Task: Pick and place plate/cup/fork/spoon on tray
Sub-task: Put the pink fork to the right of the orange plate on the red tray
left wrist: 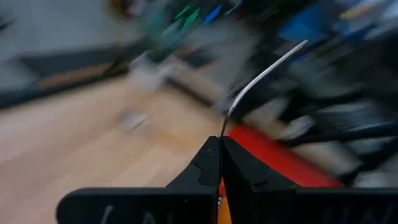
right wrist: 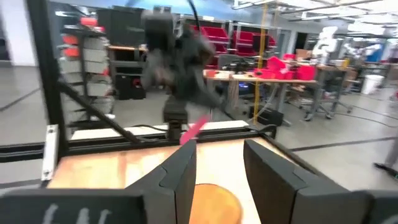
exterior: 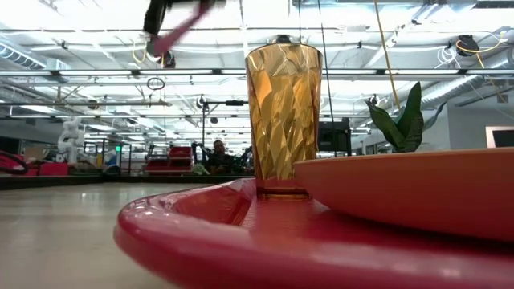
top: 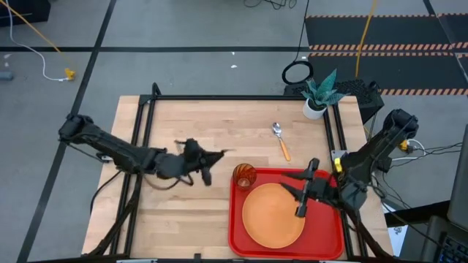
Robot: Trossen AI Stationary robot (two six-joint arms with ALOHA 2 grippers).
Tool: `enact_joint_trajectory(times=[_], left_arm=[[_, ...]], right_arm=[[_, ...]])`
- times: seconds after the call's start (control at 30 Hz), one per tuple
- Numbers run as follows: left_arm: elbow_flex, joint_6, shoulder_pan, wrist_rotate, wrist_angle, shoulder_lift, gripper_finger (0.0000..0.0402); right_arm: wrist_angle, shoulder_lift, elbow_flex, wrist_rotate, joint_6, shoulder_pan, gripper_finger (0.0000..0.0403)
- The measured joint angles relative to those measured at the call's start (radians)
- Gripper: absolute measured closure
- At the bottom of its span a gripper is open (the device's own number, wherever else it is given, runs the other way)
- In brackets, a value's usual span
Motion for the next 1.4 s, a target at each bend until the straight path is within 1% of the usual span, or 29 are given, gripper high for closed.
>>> enact_joint_trajectory(times=[0.1,0.27,0.37,0.53,0.7,0.77,0.93,1.07,1.17,1.3,1.4], left_arm=[[0.0,0.156,-0.074,0.003,0.195,0.002,0.0395],[0.0,0.329,-0.153,0.003,0.421,0.001,0.0397],[0.0,0.412,-0.185,0.002,0.516,0.002,0.0396],[0.0,0.487,-0.208,0.012,0.627,0.026,0.0395],[0.001,0.528,-0.206,0.121,0.792,0.079,0.0395],[0.007,0.547,-0.205,0.138,0.841,0.106,0.0394],[0.104,0.616,-0.224,0.146,0.867,0.194,0.0397],[0.22,0.727,-0.244,0.162,0.861,0.294,0.0393],[0.297,0.796,-0.255,0.163,0.842,0.356,0.0397],[0.383,0.808,-0.258,0.164,0.775,0.408,0.0395],[0.427,0.808,-0.256,0.174,0.757,0.44,0.0393]], right_arm=[[0.06,0.041,0.0,-0.062,0.009,-0.006,0.0275],[0.219,0.122,0.0,-0.067,-0.036,-0.005,0.0275],[0.248,0.171,0.027,-0.066,-0.074,-0.005,0.0275],[0.241,0.257,0.139,-0.063,-0.174,-0.005,0.0275],[0.21,0.343,0.274,-0.064,-0.223,-0.004,0.0262],[0.179,0.373,0.315,-0.064,-0.226,-0.005,0.0254],[0.151,0.445,0.373,-0.066,-0.228,-0.019,0.0226],[0.153,0.497,0.401,-0.069,-0.231,-0.044,0.0197],[0.167,0.516,0.405,-0.134,-0.215,-0.055,0.0178],[0.204,0.517,0.406,-0.22,-0.203,-0.058,0.0168],[0.213,0.517,0.406,-0.222,-0.209,-0.057,0.0172]])
